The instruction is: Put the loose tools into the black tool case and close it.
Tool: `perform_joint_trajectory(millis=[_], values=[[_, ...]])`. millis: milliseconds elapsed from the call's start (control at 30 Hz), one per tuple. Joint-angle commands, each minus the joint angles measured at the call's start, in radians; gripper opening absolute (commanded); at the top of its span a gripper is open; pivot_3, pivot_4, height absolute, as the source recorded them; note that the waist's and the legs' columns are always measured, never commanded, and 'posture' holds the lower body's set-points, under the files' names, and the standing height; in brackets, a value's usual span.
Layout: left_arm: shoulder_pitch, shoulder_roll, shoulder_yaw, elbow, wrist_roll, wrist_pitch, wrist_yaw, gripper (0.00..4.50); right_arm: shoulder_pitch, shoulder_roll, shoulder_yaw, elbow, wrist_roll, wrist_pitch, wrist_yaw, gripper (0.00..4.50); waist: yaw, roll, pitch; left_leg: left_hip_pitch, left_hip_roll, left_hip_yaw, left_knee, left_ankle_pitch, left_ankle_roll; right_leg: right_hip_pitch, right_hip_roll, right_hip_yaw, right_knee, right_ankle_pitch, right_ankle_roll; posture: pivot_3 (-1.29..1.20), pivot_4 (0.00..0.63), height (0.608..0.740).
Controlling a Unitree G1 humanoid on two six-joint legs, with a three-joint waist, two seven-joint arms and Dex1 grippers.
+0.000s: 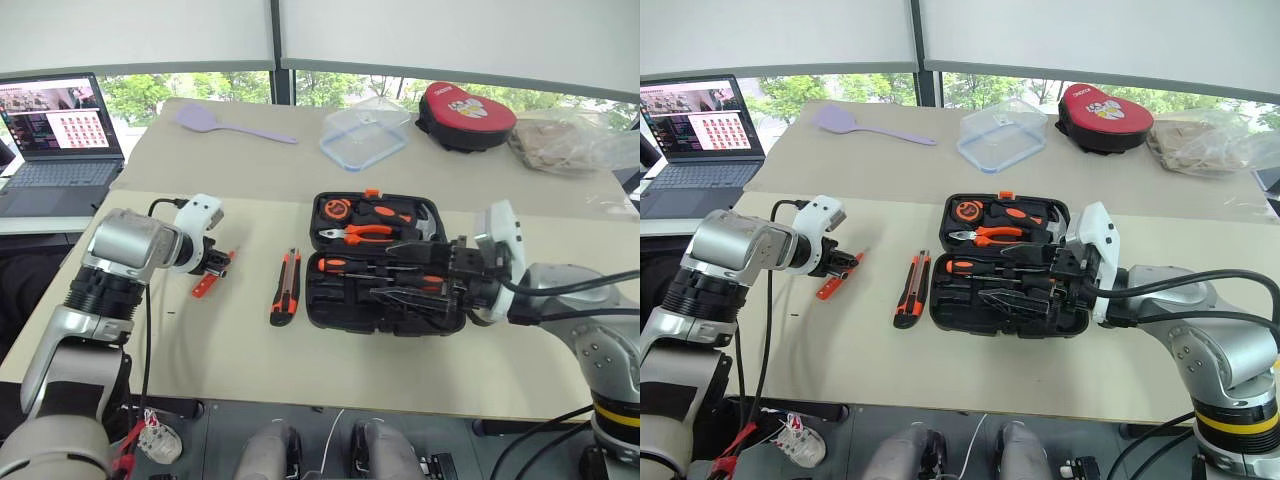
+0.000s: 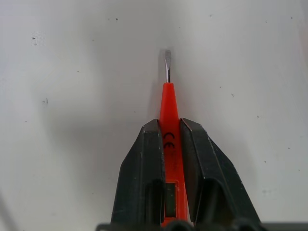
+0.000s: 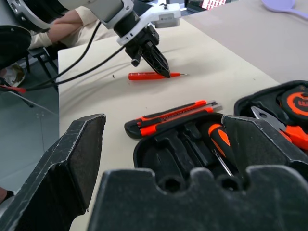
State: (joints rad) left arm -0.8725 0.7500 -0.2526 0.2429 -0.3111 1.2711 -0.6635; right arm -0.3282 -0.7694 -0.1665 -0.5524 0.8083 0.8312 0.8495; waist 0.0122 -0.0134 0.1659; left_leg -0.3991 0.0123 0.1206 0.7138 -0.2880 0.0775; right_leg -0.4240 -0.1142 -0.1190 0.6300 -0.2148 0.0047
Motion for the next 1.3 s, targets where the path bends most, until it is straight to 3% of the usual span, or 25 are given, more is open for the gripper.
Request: perform_joint_trajectory(millis=[33,233,500,667,867,1100,1300], values=[[-0.022,0.065,-0.047,-0.047,0.013,-0.147,-0.154,0.09,0.031,-0.038,-0.047,-0.001,0.01,-0.012,0.013,4.5,0.0,0.0,0.0,0.0,0.0,0.0,0.0,0.0,0.0,0.0,0.0,0.0,0.0,0.0,0.0,0.0,0.15,0.731],[-0.146,0.107,-0.148,-0.075,0.032,-0.371,-0.457,0.09,0.153,-0.098,-0.059,-0.017,-0.049,-0.053,0.034,4.5,0.012,-0.001,0.001,-0.004,0.0,-0.001,0.002,0.0,0.0,-0.001,0.0,-0.002,0.0,0.0,0.0,0.0,0.15,0.731],[-0.322,-0.086,-0.34,-0.007,0.143,-0.549,-0.692,0.09,0.248,-0.098,-0.116,-0.026,-0.073,-0.079,-0.002,4.5,0.018,-0.001,0.001,-0.006,0.0,-0.001,0.006,-0.001,0.002,-0.001,0.001,-0.001,-0.001,0.0,0.0,0.0,0.15,0.731],[-0.413,-0.274,-0.434,0.154,0.244,-0.613,-0.715,0.09,0.298,-0.084,-0.156,-0.046,-0.072,-0.083,-0.032,4.5,0.024,-0.002,0.001,-0.008,0.0,-0.001,0.008,-0.001,0.003,-0.002,0.001,-0.001,0.0,0.0,0.001,0.0,0.15,0.731],[-0.483,-0.444,-0.447,0.345,0.319,-0.672,-0.712,0.09,0.36,-0.061,-0.189,-0.1,-0.058,-0.078,-0.075,4.5,0.025,-0.002,0.001,-0.008,0.0,-0.001,0.009,-0.002,0.005,-0.002,0.001,0.0,0.0,-0.001,0.002,0.0,0.15,0.731],[-0.471,-0.516,-0.443,0.374,0.367,-0.628,-0.734,0.09,0.379,-0.048,-0.213,-0.118,-0.052,-0.077,-0.109,4.5,0.025,-0.002,0.001,-0.01,0.001,-0.003,0.013,-0.004,0.008,-0.003,0.0,-0.001,0.001,-0.001,0.002,0.0,0.15,0.731],[-0.424,-0.521,-0.459,0.279,0.381,-0.585,-0.766,0.09,0.374,-0.041,-0.213,-0.111,-0.052,-0.08,-0.123,4.5,0.025,-0.002,0.001,-0.011,0.001,-0.003,0.014,-0.005,0.01,-0.003,0.0,0.0,0.001,-0.001,0.002,0.0,0.15,0.731]])
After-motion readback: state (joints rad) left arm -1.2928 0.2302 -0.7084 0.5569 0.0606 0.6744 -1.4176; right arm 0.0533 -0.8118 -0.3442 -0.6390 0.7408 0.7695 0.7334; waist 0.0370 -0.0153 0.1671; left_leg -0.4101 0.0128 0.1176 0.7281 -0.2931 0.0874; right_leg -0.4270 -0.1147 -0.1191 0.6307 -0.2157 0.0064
